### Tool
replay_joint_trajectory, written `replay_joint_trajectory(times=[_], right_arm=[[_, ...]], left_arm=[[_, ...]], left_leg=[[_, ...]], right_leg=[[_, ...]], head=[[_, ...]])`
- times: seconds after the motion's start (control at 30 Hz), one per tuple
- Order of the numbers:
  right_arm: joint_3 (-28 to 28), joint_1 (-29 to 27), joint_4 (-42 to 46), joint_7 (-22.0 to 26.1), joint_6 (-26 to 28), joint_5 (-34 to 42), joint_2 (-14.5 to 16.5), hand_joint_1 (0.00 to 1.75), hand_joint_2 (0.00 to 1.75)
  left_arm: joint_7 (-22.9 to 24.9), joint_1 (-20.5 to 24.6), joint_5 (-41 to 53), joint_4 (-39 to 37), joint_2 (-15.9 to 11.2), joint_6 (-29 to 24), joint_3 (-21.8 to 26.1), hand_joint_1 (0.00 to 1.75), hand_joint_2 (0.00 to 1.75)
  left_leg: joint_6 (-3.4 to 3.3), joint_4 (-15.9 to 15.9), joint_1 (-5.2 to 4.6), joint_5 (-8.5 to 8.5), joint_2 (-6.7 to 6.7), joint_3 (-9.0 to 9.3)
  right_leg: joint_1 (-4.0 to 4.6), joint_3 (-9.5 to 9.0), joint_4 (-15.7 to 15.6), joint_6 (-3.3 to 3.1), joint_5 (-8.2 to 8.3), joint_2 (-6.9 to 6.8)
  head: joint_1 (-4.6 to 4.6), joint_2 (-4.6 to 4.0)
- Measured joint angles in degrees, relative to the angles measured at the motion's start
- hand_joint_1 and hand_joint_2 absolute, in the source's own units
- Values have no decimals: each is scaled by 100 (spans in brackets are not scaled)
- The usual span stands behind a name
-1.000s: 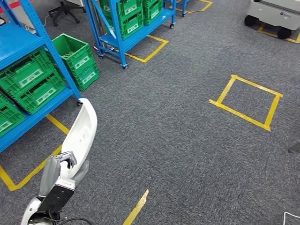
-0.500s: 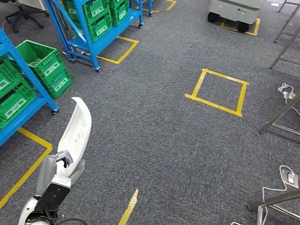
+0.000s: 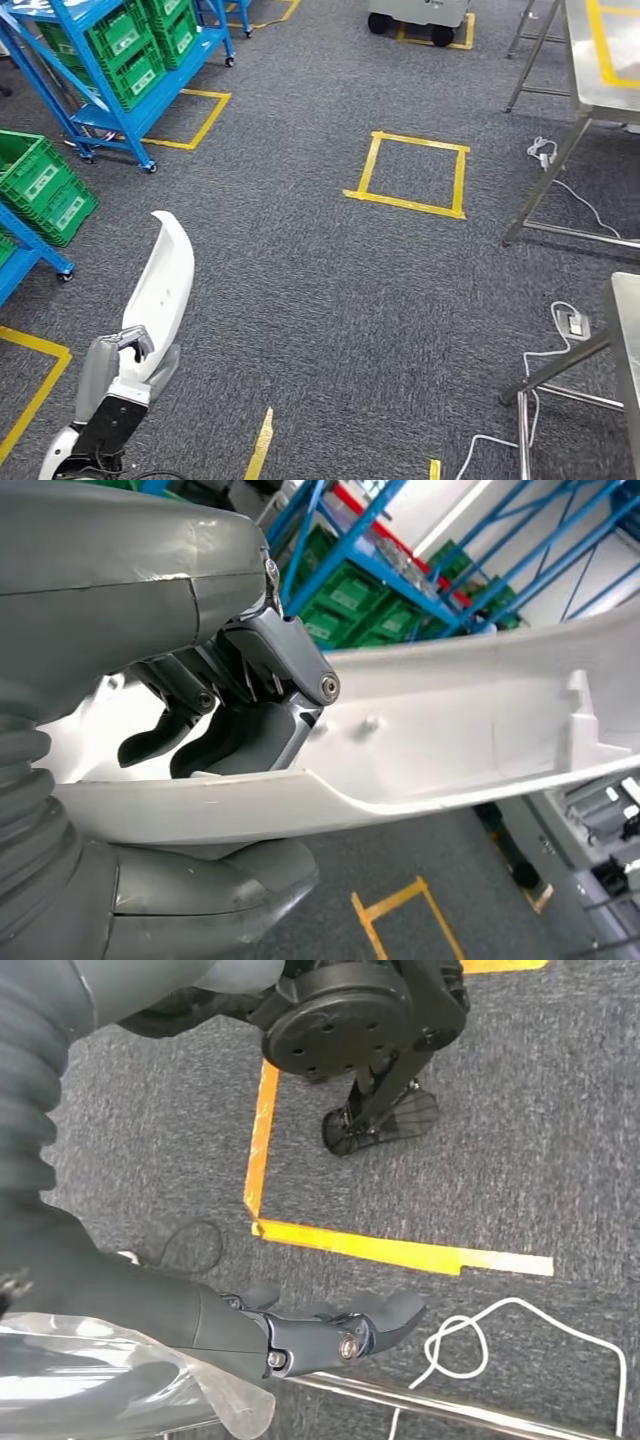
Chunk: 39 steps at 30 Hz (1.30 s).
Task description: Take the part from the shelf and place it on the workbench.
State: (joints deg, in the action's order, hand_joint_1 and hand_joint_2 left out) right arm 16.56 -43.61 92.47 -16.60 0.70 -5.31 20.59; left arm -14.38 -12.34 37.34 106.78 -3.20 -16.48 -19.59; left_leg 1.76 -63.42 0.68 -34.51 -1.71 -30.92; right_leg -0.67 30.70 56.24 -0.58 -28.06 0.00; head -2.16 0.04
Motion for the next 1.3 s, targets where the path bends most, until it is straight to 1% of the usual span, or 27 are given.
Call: replay_joint_trajectory(times=[0.07, 0.1, 0.13, 0.17, 0.23, 0.3, 0.37, 0.4, 0.47, 0.53, 0.6, 0.63, 0.67, 0.73, 0.8, 0.83, 0.9, 0.97, 1.03, 1.07, 1.1, 1.13, 1.17, 1.2, 1.23, 1.27, 1.3], right_arm=[[-1, 10, 1, 1, -13, -1, 0, 0, 175], [-1, 11, 1, 1, -17, -2, 0, 0, 175], [-1, 11, 1, 1, -18, -2, -1, 0, 175], [0, 11, 1, 1, -18, -3, -1, 0, 175], [-1, 15, 1, 1, -19, -3, -1, 0, 175], [-3, 20, 2, 3, -21, -4, -1, 0, 175], [-5, 15, 3, 4, -21, -5, 1, 0, 175], [-5, 8, 3, 4, -20, -5, 1, 0, 175], [-4, 8, 7, 7, -17, -8, 0, 0, 175], [-5, 22, 12, 10, -15, -10, -1, 0, 175], [-6, 29, 14, 10, -16, -12, -1, 0, 175], [-6, 27, 14, 10, -16, -13, -1, 0, 175], [-6, 25, 14, 10, -16, -13, -1, 0, 175], [-6, 29, 16, 10, -15, -14, -1, 0, 175], [-7, 39, 22, 13, -16, -15, -1, 0, 175], [-8, 40, 25, 14, -19, -15, -1, 0, 175], [-8, 22, 30, 19, -23, -17, -1, 0, 175], [-4, 3, 40, 22, -31, -22, 1, 0, 175], [-1, 1, 56, 27, -45, -29, 2, 0, 175], [1, 2, 62, 29, -54, -32, 2, 0, 175], [1, 3, 65, 31, -64, -34, 2, 0, 175], [1, 1, 67, 32, -73, -37, 2, 0, 175], [1, -1, 68, 33, -81, -41, 2, 0, 175], [2, -3, 70, 33, -89, -45, 2, 0, 175], [2, -3, 73, 34, -96, -50, 2, 0, 175], [3, -1, 76, 34, -102, -54, 1, 0, 175], [3, 1, 79, 35, -107, -56, 1, 0, 175]], left_arm=[[0, -14, -8, -2, 0, 2, 1, 175, 175], [0, -18, -8, -2, 1, 3, 1, 175, 175], [1, -19, -8, -2, 1, 4, 2, 175, 175], [1, -19, -8, -2, 1, 4, 2, 175, 175], [1, -20, -8, -1, -1, 4, 3, 175, 175], [2, -17, -10, -1, -4, 8, 4, 175, 175], [5, -12, -24, -1, -5, 21, 3, 175, 175], [7, -9, -38, -1, -3, 36, 3, 175, 175], [8, -5, -66, -1, 1, 57, 10, 175, 175], [10, -11, -79, -2, 2, 71, 22, 175, 175], [13, -17, -81, -3, 1, 79, 27, 175, 175], [14, -16, -81, -3, 1, 80, 27, 175, 175], [15, -16, -81, -3, 1, 81, 27, 175, 175], [15, -14, -82, -3, 1, 81, 32, 175, 175], [15, -8, -82, -3, -1, 81, 45, 175, 175], [15, -5, -82, -3, 0, 81, 50, 175, 175], [15, 6, -84, -3, 1, 81, 54, 175, 175], [14, 11, -100, -3, 2, 88, 55, 175, 175], [14, 4, -126, -4, 2, 99, 57, 175, 175], [15, -2, -135, -4, 2, 104, 59, 175, 175], [15, -6, -140, -5, 1, 107, 62, 175, 175], [14, -7, -145, -5, 1, 110, 66, 175, 175], [11, -6, -151, -5, 1, 116, 68, 175, 175], [7, -3, -158, -5, 2, 124, 71, 175, 175], [-2, 1, -167, -5, 2, 133, 75, 175, 175], [-12, 2, -174, -5, 3, 141, 80, 175, 175], [-23, 8, -181, -4, 3, 153, 85, 175, 175]], left_leg=[[-8, -752, -1, -310, 115, -339], [-19, -909, -3, -307, 134, -416], [-40, -834, -5, -179, 151, -390], [-71, -523, -9, 51, 196, -256], [-146, 254, -15, 470, 423, 75], [-195, 671, -22, 565, 602, 239], [-224, 762, -28, 544, 547, 260], [-243, 794, -22, 566, 472, 267], [-287, 865, -5, 608, 313, 290], [-308, 876, -12, 612, 142, 285], [-309, 873, -18, 603, -31, 279], [-299, 870, -18, 595, -109, 279], [-283, 864, -16, 583, -180, 285], [-221, 823, -28, 533, -303, 307], [-148, 760, -57, 472, -408, 323], [-121, 738, -69, 454, -464, 328], [-74, 714, -45, 415, -524, 351], [-32, 459, -10, 197, -278, 262], [-29, -261, -1, -191, 43, -63], [-46, -663, -6, -339, 103, -262], [-72, -941, -15, -389, 129, -413], [-108, -1013, -28, -318, 143, -477], [-154, -849, -49, -131, 168, -436], [-202, -507, -74, 120, 225, -312], [-252, -127, -99, 343, 367, -166], [-291, 214, -113, 500, 507, -40], [-313, 437, -124, 565, 618, 39]], right_leg=[[21, 19, 3, -26, 13, 123], [34, 22, 5, -32, 18, 194], [45, 19, 8, -35, 21, 270], [54, 12, 13, -36, 23, 347], [66, 14, 31, -25, 26, 487], [58, 71, 53, 25, 47, 608], [39, 150, 51, 105, 86, 728], [39, 194, 80, 133, 74, 697], [53, 386, 407, 174, -133, 429], [44, 738, 1152, 215, -517, 130], [15, 997, 1714, 264, -705, 51], [-3, 985, 1716, 285, -653, 30], [-24, 856, 1497, 305, -512, -8], [-48, 412, 731, 342, -202, -259], [-37, 115, 237, 284, -97, -459], [-19, 88, 177, 238, -115, -460], [-9, 101, 181, 139, -106, -324], [-11, 104, 173, 66, -89, -191], [0, 112, 170, 21, -77, -54], [17, 116, 170, 7, -74, 23], [37, 114, 171, -5, -71, 104], [55, 109, 171, -12, -70, 185], [69, 97, 171, -16, -69, 270], [77, 83, 171, -19, -69, 348], [78, 95, 172, -18, -69, 418], [79, 102, 179, -13, -67, 488], [72, 129, 185, 3, -59, 549]], head=[[9, 0], [10, 0], [9, 0], [9, 0], [6, 0], [9, 0], [12, 0], [7, 0], [-11, 0], [-25, 0], [-24, 0], [-25, 0], [-25, 0], [-27, 0], [-11, 0], [0, 0], [12, 0], [22, 0], [37, 0], [38, 0], [39, 0], [37, 0], [36, 0], [36, 0], [33, 0], [31, 0], [36, 0]])
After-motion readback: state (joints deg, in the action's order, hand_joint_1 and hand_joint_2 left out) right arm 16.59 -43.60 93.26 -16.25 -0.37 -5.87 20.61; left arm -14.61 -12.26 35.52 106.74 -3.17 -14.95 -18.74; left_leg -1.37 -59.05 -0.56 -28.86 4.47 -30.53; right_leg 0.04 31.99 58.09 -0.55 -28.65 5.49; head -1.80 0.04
